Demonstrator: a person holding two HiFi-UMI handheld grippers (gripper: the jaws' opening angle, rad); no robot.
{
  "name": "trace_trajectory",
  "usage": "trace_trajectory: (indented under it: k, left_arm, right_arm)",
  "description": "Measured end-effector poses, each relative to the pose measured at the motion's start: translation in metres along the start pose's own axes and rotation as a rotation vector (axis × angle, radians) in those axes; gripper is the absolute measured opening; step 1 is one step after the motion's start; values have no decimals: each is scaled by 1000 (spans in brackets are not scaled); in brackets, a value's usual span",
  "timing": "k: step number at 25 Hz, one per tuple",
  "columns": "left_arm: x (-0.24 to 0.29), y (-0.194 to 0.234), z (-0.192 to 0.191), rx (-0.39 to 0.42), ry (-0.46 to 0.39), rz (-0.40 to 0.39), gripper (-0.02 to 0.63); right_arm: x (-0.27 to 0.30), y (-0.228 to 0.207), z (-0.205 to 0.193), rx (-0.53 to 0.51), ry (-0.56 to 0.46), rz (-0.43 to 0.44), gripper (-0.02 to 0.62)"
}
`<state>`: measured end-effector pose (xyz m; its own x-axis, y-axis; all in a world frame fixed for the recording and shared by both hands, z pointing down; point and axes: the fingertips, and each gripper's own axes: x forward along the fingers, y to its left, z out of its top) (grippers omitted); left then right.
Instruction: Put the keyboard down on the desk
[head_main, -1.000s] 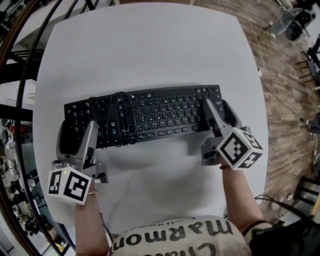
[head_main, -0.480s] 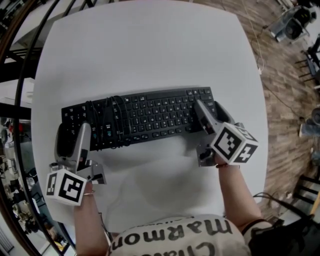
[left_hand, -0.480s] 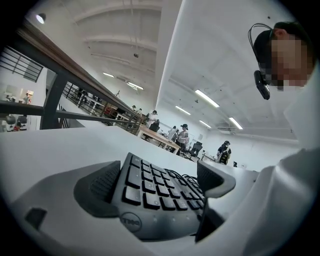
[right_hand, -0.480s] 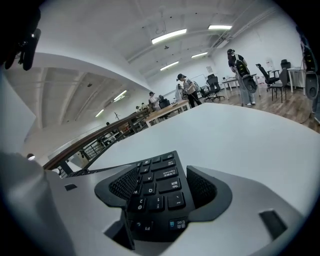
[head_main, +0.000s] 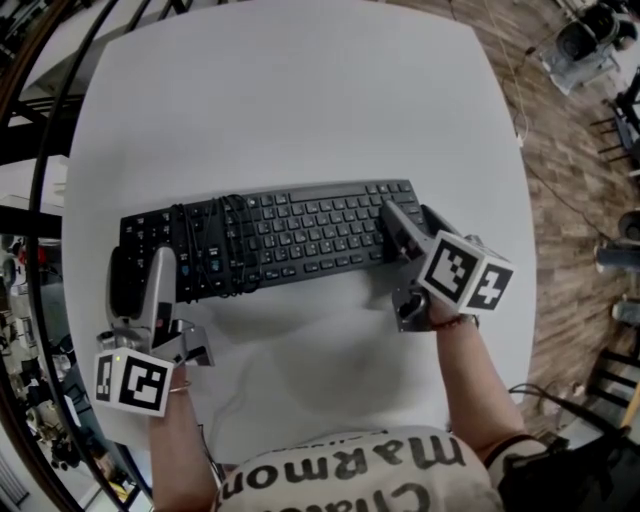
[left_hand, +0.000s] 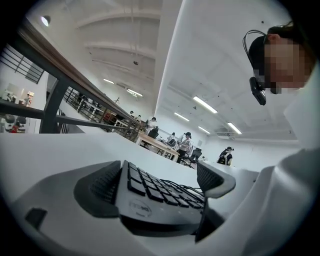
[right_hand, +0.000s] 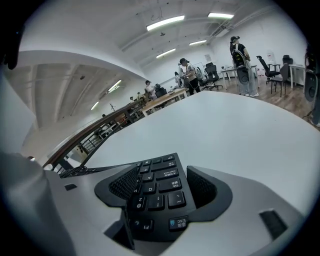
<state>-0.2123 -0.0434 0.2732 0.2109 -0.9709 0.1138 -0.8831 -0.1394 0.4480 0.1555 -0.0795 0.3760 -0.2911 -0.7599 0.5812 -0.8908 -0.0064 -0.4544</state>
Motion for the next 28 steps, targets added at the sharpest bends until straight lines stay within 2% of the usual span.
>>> trace_trajectory:
  k: [11,18,20,23,24,28]
  left_arm:
    - [-3,1,1,-22,7,8,478]
    - [-7,6,-3,-115,11,-2,472]
    - [-6,7,-3,-138,1,-4,472]
    - [-5,6,0,-141,-11,-4,462]
    - [-5,4,2,-137,-13,-3,462]
    - [-8,-4,10,-128,-18,0,461]
  right_arm:
    - [3,0,-1,15,75,19,313]
    - [3,3,5,-42,91,23,313]
    - [5,3,6,-110,99,10,314]
    - [3,9,10,-310,79,-42,313]
    - [1,11,11,-358,73,-51,288]
    - [-6,14,16,-380,70,-41,276]
